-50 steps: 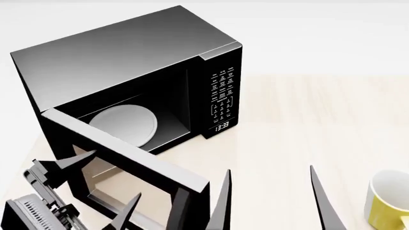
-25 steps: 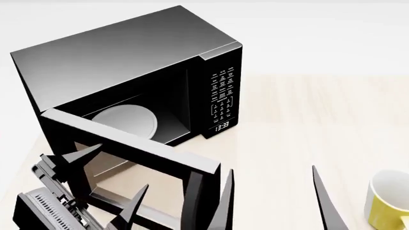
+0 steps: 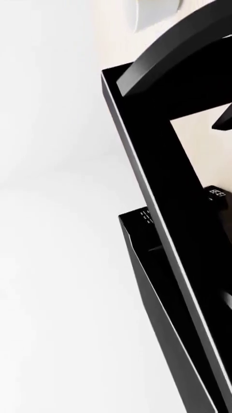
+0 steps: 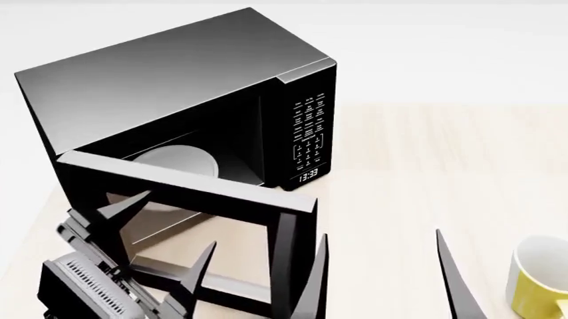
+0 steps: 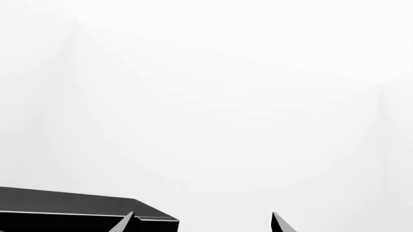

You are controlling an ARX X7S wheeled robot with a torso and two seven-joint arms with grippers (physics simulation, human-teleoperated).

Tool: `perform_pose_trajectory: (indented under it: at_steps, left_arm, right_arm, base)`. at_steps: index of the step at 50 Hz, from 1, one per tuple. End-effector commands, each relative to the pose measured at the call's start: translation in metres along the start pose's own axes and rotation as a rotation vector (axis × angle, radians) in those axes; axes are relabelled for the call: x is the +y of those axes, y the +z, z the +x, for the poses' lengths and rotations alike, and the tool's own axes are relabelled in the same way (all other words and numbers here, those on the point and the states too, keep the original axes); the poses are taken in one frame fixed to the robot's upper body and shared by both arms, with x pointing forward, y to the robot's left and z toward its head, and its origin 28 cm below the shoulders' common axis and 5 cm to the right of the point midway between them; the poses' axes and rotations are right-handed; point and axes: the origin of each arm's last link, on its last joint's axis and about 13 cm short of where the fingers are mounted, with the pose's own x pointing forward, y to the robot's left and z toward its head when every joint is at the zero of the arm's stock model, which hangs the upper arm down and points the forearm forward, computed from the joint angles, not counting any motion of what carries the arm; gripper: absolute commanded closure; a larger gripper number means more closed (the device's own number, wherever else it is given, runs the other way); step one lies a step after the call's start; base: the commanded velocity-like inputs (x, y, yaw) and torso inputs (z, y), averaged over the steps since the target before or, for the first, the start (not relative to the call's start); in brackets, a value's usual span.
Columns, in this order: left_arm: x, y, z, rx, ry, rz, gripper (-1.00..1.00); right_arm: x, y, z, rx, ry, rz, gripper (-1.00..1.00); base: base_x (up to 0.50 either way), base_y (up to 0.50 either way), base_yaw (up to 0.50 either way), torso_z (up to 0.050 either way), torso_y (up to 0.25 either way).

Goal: Close the microwave.

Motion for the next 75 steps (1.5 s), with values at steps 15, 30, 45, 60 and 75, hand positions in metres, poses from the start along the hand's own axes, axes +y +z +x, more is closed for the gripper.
perform_pose_trajectory:
  at_steps: [15, 30, 45, 60, 75]
  left_arm:
    - [-0.001, -0.007, 0.018, -0.02, 0.135, -0.006, -1.0]
    - [-0.003, -0.011, 0.024, -0.022, 0.185, -0.002, -1.0]
    - [0.0, -0.013, 0.035, -0.029, 0.23, 0.003, -1.0]
    - [0.005, -0.016, 0.044, -0.029, 0.277, 0.021, -1.0]
    - [0.008, -0.02, 0.049, -0.021, 0.326, 0.037, -1.0]
  right_arm:
    - [0.0, -0.002, 0.0, 0.008, 0.001, -0.003, -1.0]
    - [-0.001, -0.003, -0.001, 0.009, 0.0, -0.006, -1.0]
    - [-0.002, -0.003, -0.001, 0.014, -0.002, -0.005, -1.0]
    - [-0.002, -0.004, 0.0, 0.018, -0.003, -0.002, -1.0]
    - [-0.001, -0.005, -0.002, 0.027, 0.002, 0.001, -1.0]
  base:
    - [0.0, 0.0, 0.0, 0.0, 0.0]
    - [0.0, 0.0, 0.0, 0.0, 0.0]
    - [0.0, 0.0, 0.0, 0.0, 0.001]
    - [0.0, 0.0, 0.0, 0.0, 0.001]
    - [0.0, 0.0, 0.0, 0.0, 0.001]
